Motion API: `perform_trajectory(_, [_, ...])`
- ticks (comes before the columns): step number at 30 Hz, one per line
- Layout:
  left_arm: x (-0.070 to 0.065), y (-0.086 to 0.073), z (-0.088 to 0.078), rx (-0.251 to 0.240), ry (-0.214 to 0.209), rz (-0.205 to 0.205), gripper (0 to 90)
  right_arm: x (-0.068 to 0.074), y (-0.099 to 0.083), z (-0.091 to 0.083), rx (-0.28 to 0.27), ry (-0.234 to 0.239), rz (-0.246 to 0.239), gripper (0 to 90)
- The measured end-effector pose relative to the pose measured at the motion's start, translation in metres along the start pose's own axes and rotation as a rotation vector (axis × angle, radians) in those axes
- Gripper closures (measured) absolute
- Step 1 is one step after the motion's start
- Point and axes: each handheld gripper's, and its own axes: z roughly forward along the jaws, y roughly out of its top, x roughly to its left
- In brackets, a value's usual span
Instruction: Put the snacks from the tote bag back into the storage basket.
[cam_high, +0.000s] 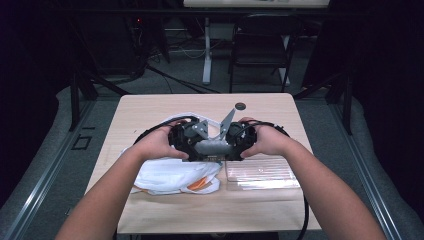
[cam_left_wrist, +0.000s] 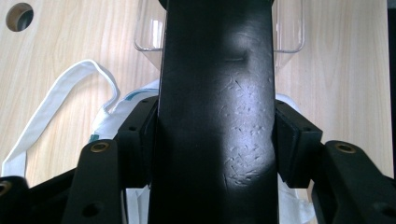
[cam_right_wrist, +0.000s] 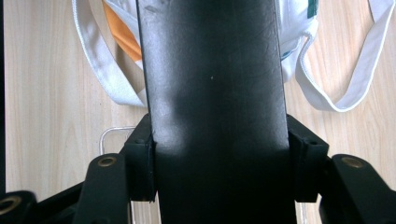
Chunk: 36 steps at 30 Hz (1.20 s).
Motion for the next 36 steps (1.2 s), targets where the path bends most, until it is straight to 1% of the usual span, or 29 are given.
perform_trajectory(1, [0.000,0.000,0.000,-0.006,0.003,-0.010,40.3,-0.001,0.001,-0.001,0.011,0.001,-0.012,40.6])
perform_trajectory(2, [0.000,-0.001,-0.001,-0.009,0.001,-0.016,39.6,-0.001,0.001,-0.002,0.010,0.004,-0.015,40.7])
perform_trajectory(3, [0.001,-0.001,-0.002,-0.008,0.000,-0.021,39.0,-0.001,0.001,-0.002,0.006,0.003,-0.012,40.8])
perform_trajectory(4, [0.001,-0.001,-0.003,-0.018,0.006,-0.030,38.4,-0.001,0.001,-0.001,0.001,0.003,-0.012,41.0])
perform_trajectory(5, [0.001,-0.002,-0.004,-0.020,0.008,-0.038,37.5,-0.002,0.001,-0.001,0.009,0.002,-0.017,41.2])
perform_trajectory(6, [0.001,-0.002,-0.005,-0.024,0.017,-0.040,36.6,0.000,0.000,0.000,-0.002,-0.003,-0.001,41.6])
perform_trajectory(7, [0.002,-0.003,-0.006,-0.028,0.020,-0.046,35.9,-0.001,0.000,0.001,0.002,-0.006,-0.008,41.7])
perform_trajectory(9, [0.002,-0.004,-0.010,-0.038,0.030,-0.060,34.9,0.000,0.000,0.002,-0.001,-0.005,-0.006,41.8])
perform_trajectory(10, [0.001,-0.005,-0.013,-0.044,0.033,-0.060,34.6,-0.001,0.000,0.000,0.011,-0.005,-0.020,41.8])
perform_trajectory(11, [0.001,-0.006,-0.016,-0.053,0.041,-0.065,34.5,-0.001,0.001,0.000,0.009,-0.007,-0.022,41.9])
perform_trajectory(12, [0.001,-0.007,-0.018,-0.056,0.043,-0.068,34.4,-0.001,0.000,0.000,-0.001,-0.006,-0.014,41.9])
perform_trajectory(19, [0.001,-0.019,-0.035,-0.060,0.078,-0.096,34.0,-0.004,0.000,0.000,0.007,-0.004,-0.031,42.0])
perform_trajectory(20, [0.000,-0.020,-0.037,-0.060,0.084,-0.100,33.9,-0.004,0.000,0.000,-0.008,-0.003,-0.019,42.0])
perform_trajectory(22, [0.000,-0.024,-0.042,-0.059,0.092,-0.104,34.0,-0.004,-0.001,-0.001,-0.023,0.003,-0.014,42.1])
perform_trajectory(24, [-0.001,-0.028,-0.047,-0.065,0.101,-0.118,34.0,-0.004,-0.001,-0.003,-0.027,0.002,-0.012,42.1])
perform_trajectory(25, [-0.001,-0.029,-0.048,-0.059,0.105,-0.113,34.0,-0.004,-0.001,-0.004,-0.030,0.004,-0.012,42.1])
perform_trajectory(26, [-0.001,-0.030,-0.050,-0.064,0.110,-0.122,34.0,-0.004,-0.001,-0.004,-0.031,0.003,-0.012,42.1])
perform_trajectory(28, [-0.002,-0.034,-0.054,-0.061,0.118,-0.125,34.0,-0.005,-0.001,-0.007,-0.026,0.005,-0.023,42.1])
perform_trajectory(29, [-0.002,-0.036,-0.057,-0.058,0.120,-0.127,34.0,-0.005,-0.001,-0.008,-0.034,0.006,-0.018,42.2])
perform_trajectory(31, [-0.003,-0.039,-0.059,-0.055,0.128,-0.134,34.0,-0.005,-0.001,-0.010,-0.043,0.005,-0.016,42.2])
perform_trajectory(32, [-0.004,-0.042,-0.060,-0.053,0.127,-0.140,34.0,-0.005,-0.001,-0.012,-0.037,0.004,-0.026,42.2])
perform_trajectory(33, [-0.005,-0.043,-0.061,-0.056,0.129,-0.148,34.0,-0.004,-0.002,-0.014,-0.048,0.003,-0.016,42.2])
perform_trajectory(34, [-0.005,-0.046,-0.062,-0.056,0.134,-0.154,34.0,-0.005,-0.002,-0.015,-0.044,0.003,-0.023,42.2])
perform_trajectory(35, [-0.006,-0.049,-0.062,-0.052,0.135,-0.154,34.0,-0.005,-0.003,-0.017,-0.053,0.000,-0.015,42.2])
perform_trajectory(36, [-0.006,-0.051,-0.063,-0.047,0.135,-0.160,34.0,-0.005,-0.004,-0.019,-0.047,-0.001,-0.015,42.2])
